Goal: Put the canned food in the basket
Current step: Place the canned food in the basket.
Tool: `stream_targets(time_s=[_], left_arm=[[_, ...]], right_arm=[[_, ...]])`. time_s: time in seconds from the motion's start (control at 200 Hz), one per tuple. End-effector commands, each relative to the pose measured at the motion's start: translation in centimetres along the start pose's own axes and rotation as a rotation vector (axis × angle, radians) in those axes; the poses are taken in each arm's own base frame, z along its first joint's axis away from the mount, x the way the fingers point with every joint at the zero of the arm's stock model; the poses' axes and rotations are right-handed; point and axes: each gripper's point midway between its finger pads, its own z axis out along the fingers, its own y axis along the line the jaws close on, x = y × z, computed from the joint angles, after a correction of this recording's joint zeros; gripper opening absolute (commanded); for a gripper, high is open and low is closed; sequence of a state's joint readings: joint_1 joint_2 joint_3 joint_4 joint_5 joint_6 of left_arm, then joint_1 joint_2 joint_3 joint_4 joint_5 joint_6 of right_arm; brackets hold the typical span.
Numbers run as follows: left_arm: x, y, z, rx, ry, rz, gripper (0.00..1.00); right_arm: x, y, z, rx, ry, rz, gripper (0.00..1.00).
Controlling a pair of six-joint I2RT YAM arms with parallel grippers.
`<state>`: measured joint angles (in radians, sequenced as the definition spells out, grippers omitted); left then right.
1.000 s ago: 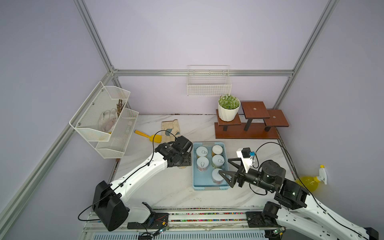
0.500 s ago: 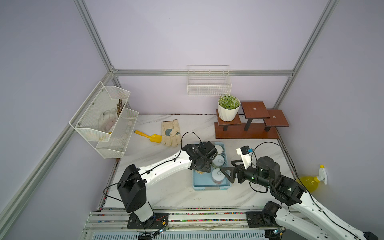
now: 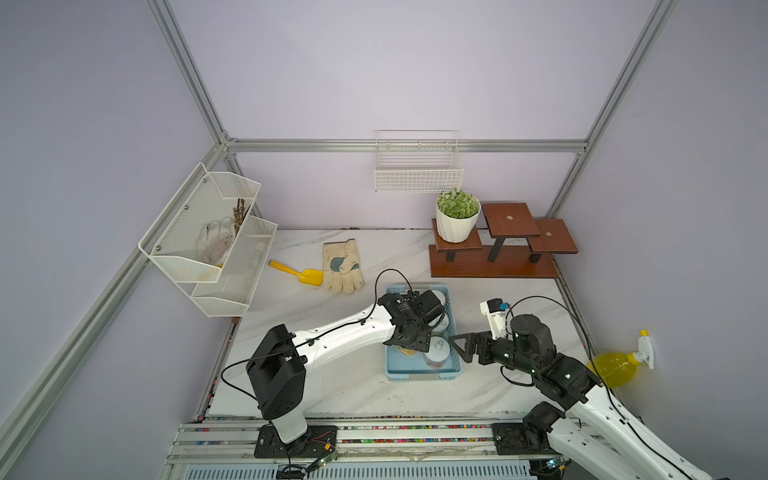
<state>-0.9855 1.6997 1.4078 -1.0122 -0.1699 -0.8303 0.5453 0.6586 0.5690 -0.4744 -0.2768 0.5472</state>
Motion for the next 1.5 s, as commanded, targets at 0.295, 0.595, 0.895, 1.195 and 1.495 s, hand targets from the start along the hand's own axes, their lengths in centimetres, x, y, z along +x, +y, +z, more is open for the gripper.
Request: stream_targets(time_s=[0.295, 0.595, 0.895, 1.195, 1.495], left_arm=[[0.9, -0.1, -0.7, -0.006, -0.04, -0.036, 0.0], [1.4, 0.5, 0.3, -0.032, -0.042, -0.055, 0.0], [1.2, -0.3, 1.9, -0.034, -0.033, -0.059, 0.0], [1.7, 0.1, 2.9, -0.053, -0.018, -0.064, 0.0], [2.4, 0.8, 4.2, -0.093, 0.001, -0.069, 0.0]], right_arm=[[0.8, -0.9, 0.1, 0.009, -0.098, -0.056, 0.99], [3.3, 1.8, 0.6, -0.049, -0.073, -0.173, 0.99], [5.2, 3.1, 0.8, -0.161, -0.078, -0.302, 0.99], [3.7, 3.6, 0.1, -0.16, -0.157, -0.344, 0.99], [4.0, 4.0, 0.9, -0.168, -0.122, -0.341, 0.99]])
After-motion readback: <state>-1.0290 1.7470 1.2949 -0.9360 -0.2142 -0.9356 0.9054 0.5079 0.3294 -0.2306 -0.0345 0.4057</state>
